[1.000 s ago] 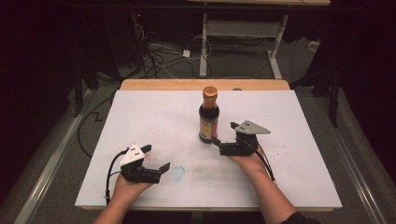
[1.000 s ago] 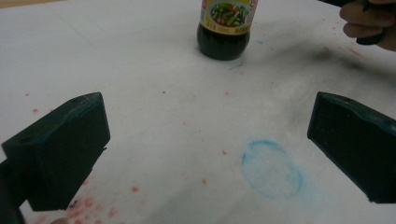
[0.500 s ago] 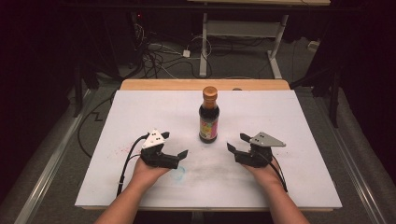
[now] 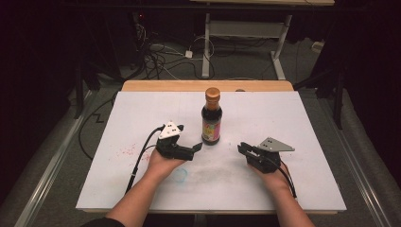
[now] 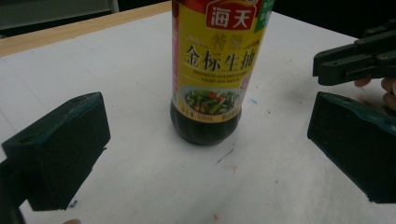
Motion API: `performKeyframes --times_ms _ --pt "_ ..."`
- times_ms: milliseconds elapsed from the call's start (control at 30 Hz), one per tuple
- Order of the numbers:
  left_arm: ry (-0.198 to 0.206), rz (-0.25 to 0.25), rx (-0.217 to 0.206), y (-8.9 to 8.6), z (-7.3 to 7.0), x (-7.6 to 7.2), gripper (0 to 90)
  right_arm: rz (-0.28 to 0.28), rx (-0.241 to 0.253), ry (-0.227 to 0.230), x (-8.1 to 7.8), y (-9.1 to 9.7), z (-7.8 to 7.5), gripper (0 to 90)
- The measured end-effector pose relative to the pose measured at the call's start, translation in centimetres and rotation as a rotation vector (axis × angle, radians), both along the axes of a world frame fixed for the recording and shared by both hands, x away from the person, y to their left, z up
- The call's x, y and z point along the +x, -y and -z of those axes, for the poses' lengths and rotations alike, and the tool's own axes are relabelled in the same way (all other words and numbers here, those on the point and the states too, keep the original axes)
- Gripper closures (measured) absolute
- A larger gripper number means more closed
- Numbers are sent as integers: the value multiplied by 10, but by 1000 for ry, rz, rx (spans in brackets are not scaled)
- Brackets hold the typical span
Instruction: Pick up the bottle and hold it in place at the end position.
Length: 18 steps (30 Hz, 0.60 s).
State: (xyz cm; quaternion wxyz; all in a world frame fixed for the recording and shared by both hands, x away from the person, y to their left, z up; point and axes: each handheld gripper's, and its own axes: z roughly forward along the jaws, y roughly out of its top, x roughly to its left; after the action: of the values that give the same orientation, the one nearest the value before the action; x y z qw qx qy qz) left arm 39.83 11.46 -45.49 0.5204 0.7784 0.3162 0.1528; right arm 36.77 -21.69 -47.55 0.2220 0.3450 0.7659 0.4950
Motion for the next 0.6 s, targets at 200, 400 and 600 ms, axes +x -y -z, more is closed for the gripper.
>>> performKeyframes --times_ms 200,400,600 --pt "7 11 14 18 -4 18 0 -11 14 0 -2 7 -1 900" --pt "-2 28 13 35 -7 34 0 -13 25 4 -5 12 -2 900" --pt "-18 49 27 49 -10 46 16 -8 26 -7 -4 15 1 900"
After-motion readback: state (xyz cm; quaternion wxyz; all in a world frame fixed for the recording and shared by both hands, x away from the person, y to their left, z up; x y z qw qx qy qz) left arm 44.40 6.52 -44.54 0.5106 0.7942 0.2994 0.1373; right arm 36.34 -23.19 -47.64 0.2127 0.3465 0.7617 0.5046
